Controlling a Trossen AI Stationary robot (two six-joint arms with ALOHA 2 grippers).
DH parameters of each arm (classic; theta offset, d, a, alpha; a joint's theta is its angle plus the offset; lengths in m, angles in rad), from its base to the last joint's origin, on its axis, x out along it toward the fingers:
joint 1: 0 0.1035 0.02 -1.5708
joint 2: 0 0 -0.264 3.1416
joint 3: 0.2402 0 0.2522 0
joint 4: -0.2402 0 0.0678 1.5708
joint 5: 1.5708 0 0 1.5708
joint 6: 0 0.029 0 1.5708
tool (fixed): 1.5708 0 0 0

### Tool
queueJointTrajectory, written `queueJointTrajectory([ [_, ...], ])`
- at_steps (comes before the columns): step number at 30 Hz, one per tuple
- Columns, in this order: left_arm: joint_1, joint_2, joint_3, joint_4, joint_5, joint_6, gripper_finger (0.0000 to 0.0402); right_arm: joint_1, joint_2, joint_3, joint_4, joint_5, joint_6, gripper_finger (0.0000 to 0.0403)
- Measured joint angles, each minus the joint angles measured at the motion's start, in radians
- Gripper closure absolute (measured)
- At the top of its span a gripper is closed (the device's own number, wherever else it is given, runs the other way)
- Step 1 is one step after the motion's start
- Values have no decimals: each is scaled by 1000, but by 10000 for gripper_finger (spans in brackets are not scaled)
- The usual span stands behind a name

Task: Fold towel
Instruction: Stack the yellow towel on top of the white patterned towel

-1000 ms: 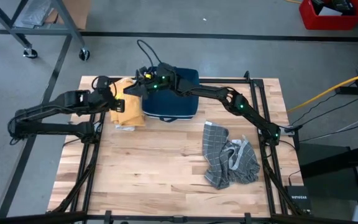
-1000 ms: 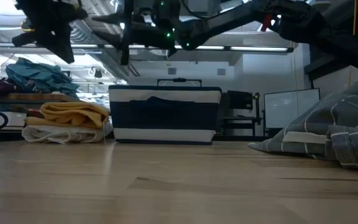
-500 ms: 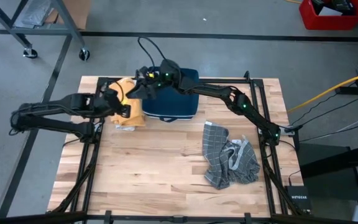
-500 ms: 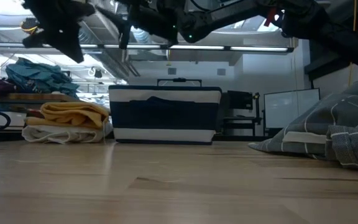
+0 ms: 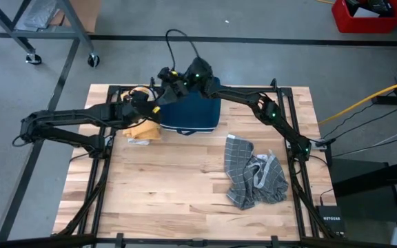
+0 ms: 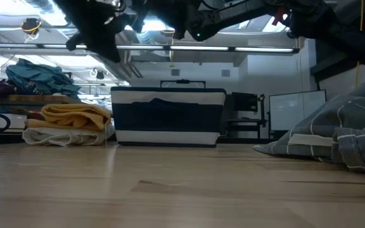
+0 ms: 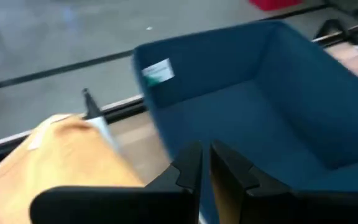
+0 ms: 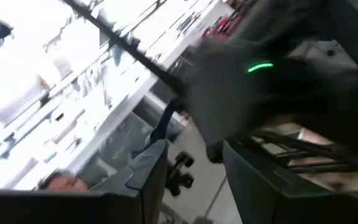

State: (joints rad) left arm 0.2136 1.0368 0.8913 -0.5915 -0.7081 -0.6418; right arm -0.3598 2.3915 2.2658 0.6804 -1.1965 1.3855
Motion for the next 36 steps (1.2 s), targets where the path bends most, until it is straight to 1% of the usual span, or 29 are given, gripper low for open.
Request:
queueJointTrajectory([
  [4, 1, 0, 0, -101, 4, -6, 380, -14, -47, 1, 131, -39, 72, 242],
  [7, 8, 5, -1, -207, 12, -44, 380, -21, -87, 2, 216, -11, 102, 242],
  [10, 37, 8, -1, -247, 19, -63, 380, -20, -131, 2, 243, 12, 125, 242],
  [14, 102, 29, -1, -236, 82, -58, 380, -20, -202, 2, 243, 29, 150, 242],
  [20, 214, 141, -1, -226, 161, -58, 380, -20, -297, 1, 237, 84, 156, 242],
  [22, 245, 191, -1, -226, 159, -58, 380, -20, -332, 1, 238, 95, 156, 242],
  [26, 303, 265, -1, -204, 121, -49, 380, -20, -382, 2, 240, 94, 155, 242],
  [33, 409, 339, -1, -9, 120, 54, 380, -20, -431, 1, 240, 86, 155, 242],
  [36, 454, 368, -1, 44, 121, 95, 380, -19, -437, 1, 238, 79, 155, 242],
])
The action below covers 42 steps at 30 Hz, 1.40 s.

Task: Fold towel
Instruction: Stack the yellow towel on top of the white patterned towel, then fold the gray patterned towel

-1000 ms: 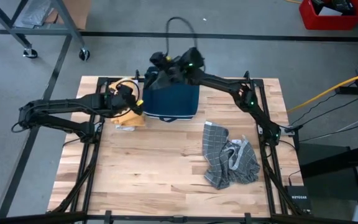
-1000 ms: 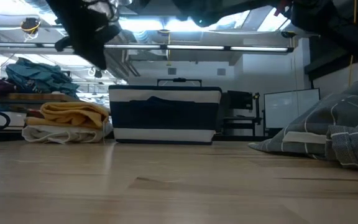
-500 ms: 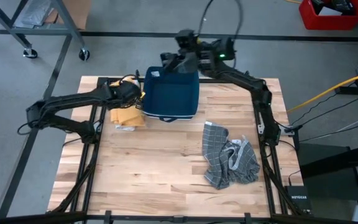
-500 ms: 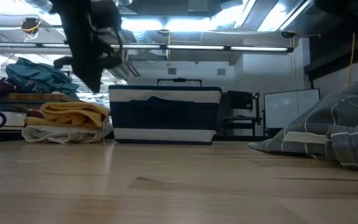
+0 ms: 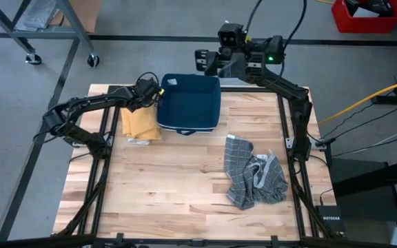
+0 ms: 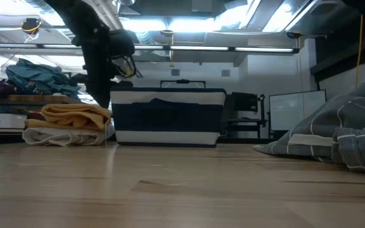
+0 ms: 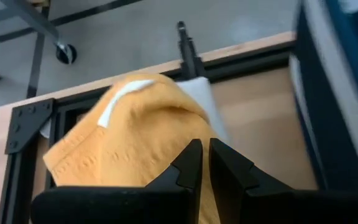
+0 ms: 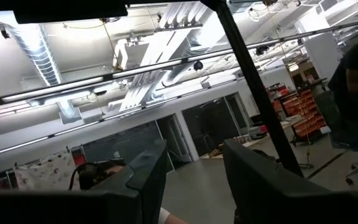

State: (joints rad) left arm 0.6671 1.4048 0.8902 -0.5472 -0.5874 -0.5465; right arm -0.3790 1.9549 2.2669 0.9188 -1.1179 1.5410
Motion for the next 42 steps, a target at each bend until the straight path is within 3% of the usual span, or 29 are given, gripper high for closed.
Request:
queueJointTrajectory([
  [8, 76, 105, 1, 26, 21, 56, 380, 0, 0, -3, -3, -2, 0, 242],
  [16, 95, 202, 0, 165, 73, 63, 380, -1, 0, -4, -5, -23, 0, 242],
  [28, 76, 86, 0, 300, 113, 90, 380, -1, 0, -4, -39, -85, -5, 242],
  [37, 90, 24, 1, 78, 110, 116, 380, -1, 0, -4, -32, -90, -4, 242],
  [42, 100, 24, 1, 41, 106, 75, 380, -1, 0, -4, -29, -91, -4, 242],
])
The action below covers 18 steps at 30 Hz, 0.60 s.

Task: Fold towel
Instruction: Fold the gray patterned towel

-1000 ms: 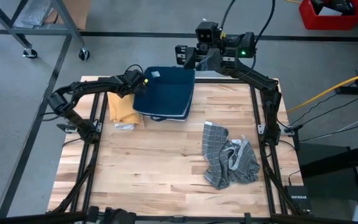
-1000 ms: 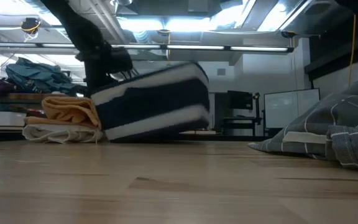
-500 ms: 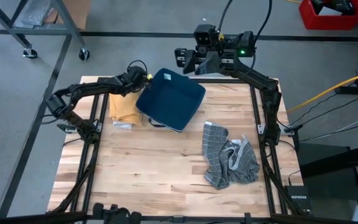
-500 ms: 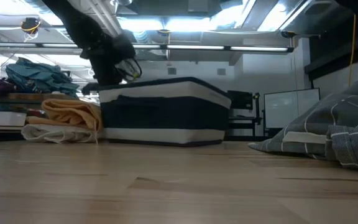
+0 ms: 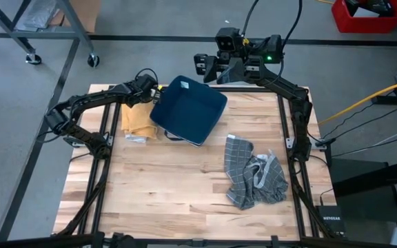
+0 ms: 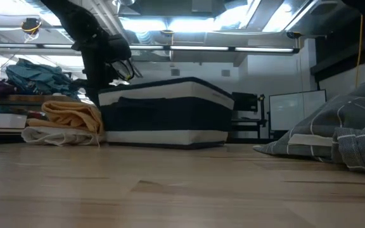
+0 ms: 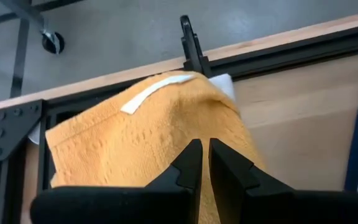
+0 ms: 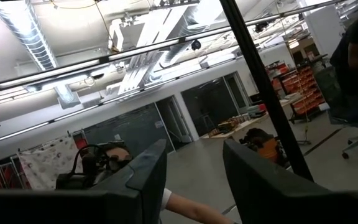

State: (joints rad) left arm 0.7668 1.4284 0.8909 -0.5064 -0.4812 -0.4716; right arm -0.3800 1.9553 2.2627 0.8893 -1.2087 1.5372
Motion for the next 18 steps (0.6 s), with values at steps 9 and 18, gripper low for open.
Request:
queueJointTrajectory([
  [9, -4, -20, 0, 60, 52, -113, 380, 0, 0, 0, -1, -9, 2, 242],
  [18, -122, -196, 0, 88, 249, -6, 381, 10, 0, 0, 37, -15, 0, 242],
])
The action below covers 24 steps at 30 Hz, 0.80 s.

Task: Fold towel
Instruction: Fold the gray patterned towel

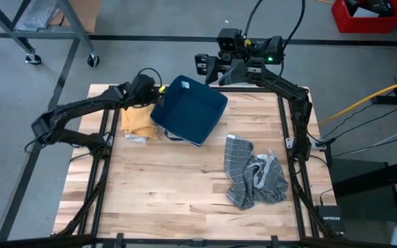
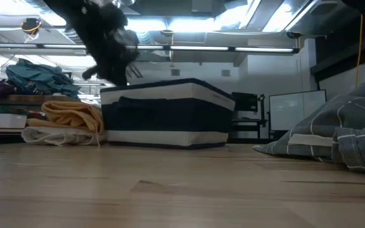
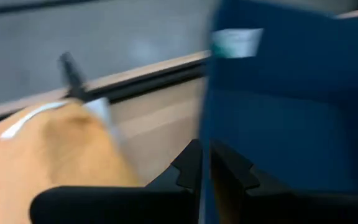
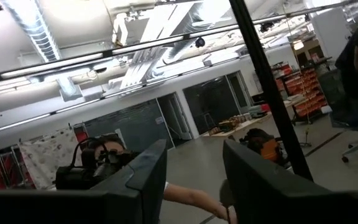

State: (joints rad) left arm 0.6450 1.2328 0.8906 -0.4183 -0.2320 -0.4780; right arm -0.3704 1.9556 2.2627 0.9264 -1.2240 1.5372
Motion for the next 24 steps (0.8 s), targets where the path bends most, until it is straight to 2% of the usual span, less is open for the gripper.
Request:
queueJointTrajectory([
  [3, -68, -105, 0, 1, 50, 46, 390, 13, -1, 0, 37, 1, 1, 242],
  [7, -187, -255, 0, 2, 178, 33, 399, 14, -32, 0, 48, 2, 3, 242],
  [10, -310, -340, 0, 3, 247, -64, 393, 12, -70, 0, 54, 9, -2, 242],
  [16, -585, -374, 0, 9, 241, -299, 389, 13, -114, 0, 53, 9, -46, 242],
  [19, -737, -333, 0, 35, 136, -341, 389, 15, -121, 0, 72, 9, -64, 242],
  [24, -970, -209, -1, 191, -185, -308, 389, 74, -123, -104, 82, 13, -167, 242],
])
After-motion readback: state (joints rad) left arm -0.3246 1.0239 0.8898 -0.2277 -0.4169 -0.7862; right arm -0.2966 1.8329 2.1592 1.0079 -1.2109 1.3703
